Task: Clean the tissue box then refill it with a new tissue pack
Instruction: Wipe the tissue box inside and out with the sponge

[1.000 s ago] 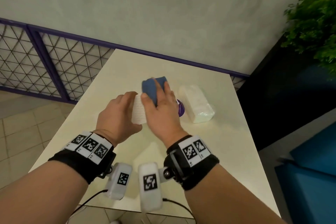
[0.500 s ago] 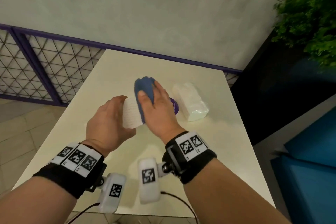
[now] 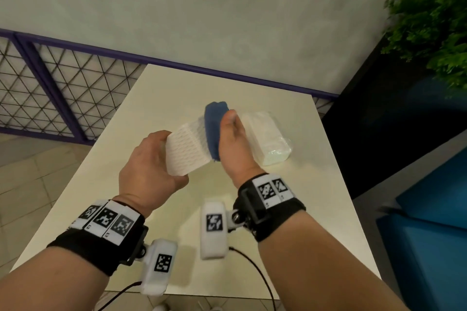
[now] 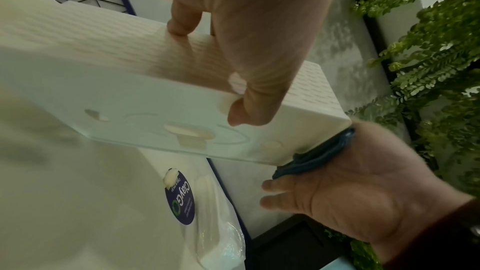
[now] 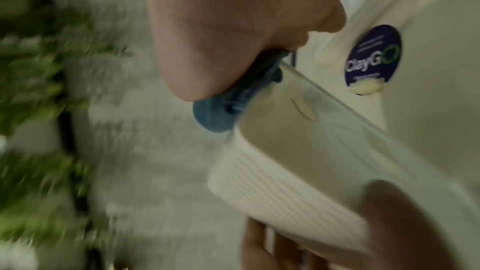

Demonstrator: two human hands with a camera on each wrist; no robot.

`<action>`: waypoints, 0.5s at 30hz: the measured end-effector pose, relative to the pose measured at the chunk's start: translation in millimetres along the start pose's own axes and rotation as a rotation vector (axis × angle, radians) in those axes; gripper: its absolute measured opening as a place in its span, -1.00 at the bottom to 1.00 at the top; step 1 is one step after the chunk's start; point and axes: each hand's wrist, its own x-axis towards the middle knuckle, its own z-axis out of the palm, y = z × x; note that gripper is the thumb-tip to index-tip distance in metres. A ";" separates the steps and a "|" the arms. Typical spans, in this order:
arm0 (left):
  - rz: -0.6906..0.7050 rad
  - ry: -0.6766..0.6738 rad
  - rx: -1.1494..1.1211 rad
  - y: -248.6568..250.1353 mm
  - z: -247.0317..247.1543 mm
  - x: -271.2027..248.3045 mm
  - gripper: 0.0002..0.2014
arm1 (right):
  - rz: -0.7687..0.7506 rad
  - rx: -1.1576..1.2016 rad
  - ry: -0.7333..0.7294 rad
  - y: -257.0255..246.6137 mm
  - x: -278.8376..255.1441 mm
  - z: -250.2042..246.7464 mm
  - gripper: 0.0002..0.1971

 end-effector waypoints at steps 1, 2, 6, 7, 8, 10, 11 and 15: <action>-0.005 -0.005 0.010 0.4 -0.9 -0.8 -0.18 | 0.073 0.096 0.008 -0.5 7.1 -5.1 -0.20; -0.002 -0.014 0.029 1.1 -1.6 -1.7 -0.18 | 0.114 0.136 -0.004 -3.0 10.9 -10.8 -0.27; 0.068 -0.072 0.136 10.2 1.3 -4.4 -0.22 | 0.116 0.224 0.081 -5.5 14.0 -35.1 -0.63; 0.090 -0.090 0.183 12.5 4.1 -4.8 -0.23 | 0.093 0.231 0.143 -2.0 13.5 -42.7 -0.69; 0.116 -0.095 0.233 13.9 7.6 -4.9 -0.23 | 0.063 0.198 0.200 2.2 13.1 -50.7 -0.72; 0.203 -0.060 0.317 13.5 17.7 -4.1 -0.24 | -0.005 0.097 0.282 14.5 11.5 -66.0 -0.74; 0.271 -0.042 0.356 10.6 25.4 -3.4 -0.24 | -0.039 0.067 0.302 22.0 10.5 -73.6 -0.74; 0.478 -0.040 0.436 -4.0 64.1 -1.9 -0.18 | -0.042 -0.060 0.224 56.8 -4.8 -101.2 -0.74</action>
